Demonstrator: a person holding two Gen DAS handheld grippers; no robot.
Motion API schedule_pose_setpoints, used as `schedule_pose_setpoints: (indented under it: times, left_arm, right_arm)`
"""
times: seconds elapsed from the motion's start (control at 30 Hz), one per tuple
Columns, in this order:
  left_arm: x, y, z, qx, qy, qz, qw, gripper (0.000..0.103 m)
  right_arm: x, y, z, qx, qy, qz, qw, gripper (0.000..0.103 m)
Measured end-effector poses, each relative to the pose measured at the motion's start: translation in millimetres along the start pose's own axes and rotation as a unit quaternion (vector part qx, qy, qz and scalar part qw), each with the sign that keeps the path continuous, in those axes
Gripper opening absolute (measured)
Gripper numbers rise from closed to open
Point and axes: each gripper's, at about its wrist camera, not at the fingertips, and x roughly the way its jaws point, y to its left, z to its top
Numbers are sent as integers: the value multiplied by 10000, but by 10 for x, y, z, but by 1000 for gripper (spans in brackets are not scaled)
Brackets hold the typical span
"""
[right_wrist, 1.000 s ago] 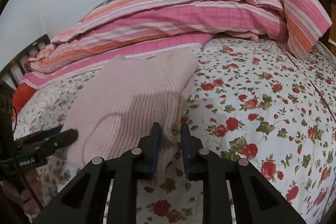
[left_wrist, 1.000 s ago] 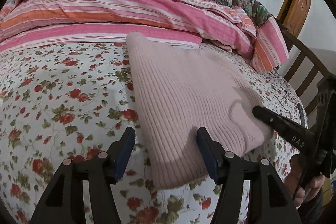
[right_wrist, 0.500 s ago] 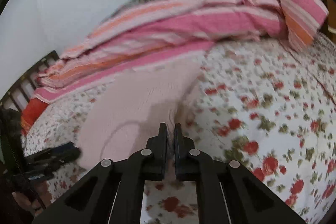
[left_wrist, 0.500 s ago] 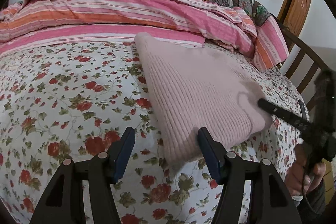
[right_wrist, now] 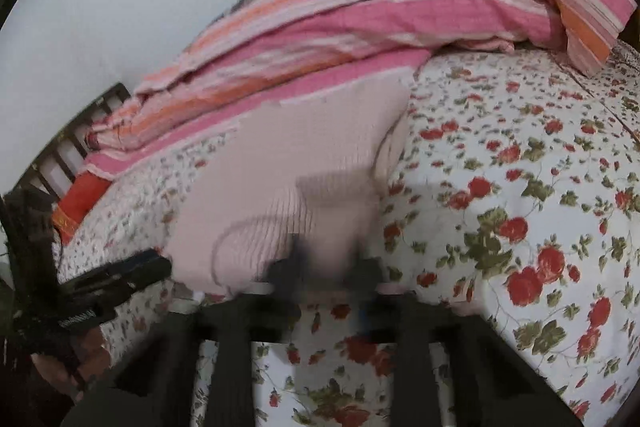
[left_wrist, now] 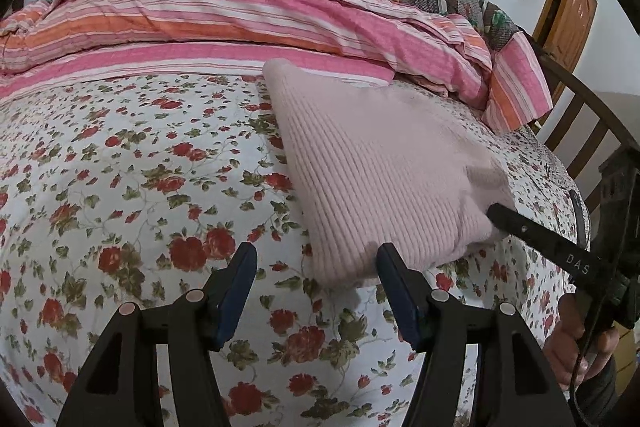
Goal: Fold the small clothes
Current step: 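Release the sweater and withdraw both grippers from it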
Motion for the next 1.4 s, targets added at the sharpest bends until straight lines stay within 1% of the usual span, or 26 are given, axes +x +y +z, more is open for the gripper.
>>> schedule_pose_setpoints:
  times: [0.07,0.1,0.13,0.2,0.3,0.4,0.43,0.47,0.53,0.6,0.63,0.7,0.77,0.83,0.97,1.0,1.03,1.07,1.1,1.13,1.17,1.23,1.3,1.4]
  left_arm:
    - [-32,-4,-3,7,-16,39,10000,61]
    - [-39,-7,-5,-2,-22,59,10000,61]
    - [-44,-10,-1,-20,-22,78,10000,61]
    - [-62,-34,1,-58,-31,116,9999,60]
    - [-110,-84,-15,-75,-59,164,9998,60]
    - [-177,-151,-23,-42,-85,217,9997,60]
    - [-203,-171,-25,-27,-97,240,9997,60]
    - [-246,-200,-29,-6,-126,263,9996,60]
    - [-309,-231,-23,0,-166,318,9994,60]
    - [-390,-268,-12,-23,-207,380,9991,61]
    - [-431,-287,-4,-36,-233,404,9989,64]
    - [-523,-329,10,-52,-294,480,9984,68]
    - [-624,-368,23,-59,-358,596,9976,70]
    - [-724,-400,33,-51,-425,695,9967,76]
    - [-955,-478,39,-29,-574,874,9945,79]
    - [-1012,-491,42,-36,-605,898,9941,79]
    - [-1071,-505,43,-45,-632,903,9939,79]
    - [-1150,-526,48,-52,-659,891,9938,80]
    - [-1189,-549,51,-52,-681,883,9937,80]
    - [-1246,-568,53,-44,-719,873,9936,80]
    - [-1313,-592,50,-30,-769,889,9931,81]
    - [-1417,-640,50,8,-846,943,9919,84]
    - [-1508,-689,42,60,-910,973,9911,85]
    - [-1596,-734,25,70,-983,932,9908,85]
  right_arm:
    - [-90,-47,0,-25,-214,-34,9998,8]
    - [-146,-94,6,58,-318,-50,9995,8]
    - [-190,-152,23,181,-357,-180,9990,4]
    - [-207,-206,37,259,-308,-359,9985,3]
    - [-258,-220,17,247,-177,-377,9988,5]
    - [-358,-178,-18,130,-166,-691,9974,6]
    - [-393,-168,-28,92,-167,-727,9972,8]
    - [-424,-158,-36,71,-160,-746,9971,10]
    - [-502,-134,-37,66,-130,-803,9967,31]
    - [-588,-92,-30,51,-189,-844,9962,39]
    - [-652,-57,-30,12,-252,-883,9958,45]
    - [-755,34,-20,-121,-287,-1063,9938,54]
    - [-835,121,-5,-248,-325,-1217,9917,58]
    - [-946,210,13,-363,-366,-1430,9884,63]
    - [-1202,325,37,-434,-545,-1590,9848,65]
    - [-1266,349,48,-440,-584,-1611,9842,68]
    - [-1334,374,55,-451,-616,-1622,9838,74]
    - [-1383,394,62,-370,-565,-1584,9851,78]
    - [-1440,407,69,-363,-573,-1573,9852,86]
    - [-1516,423,72,-358,-608,-1552,9854,91]
    - [-1550,443,72,-378,-646,-1552,9850,93]
    - [-1674,529,57,-554,-824,-1749,9796,102]
    - [-1749,594,42,-702,-929,-1871,9754,103]
    - [-1841,646,36,-750,-873,-1818,9766,103]
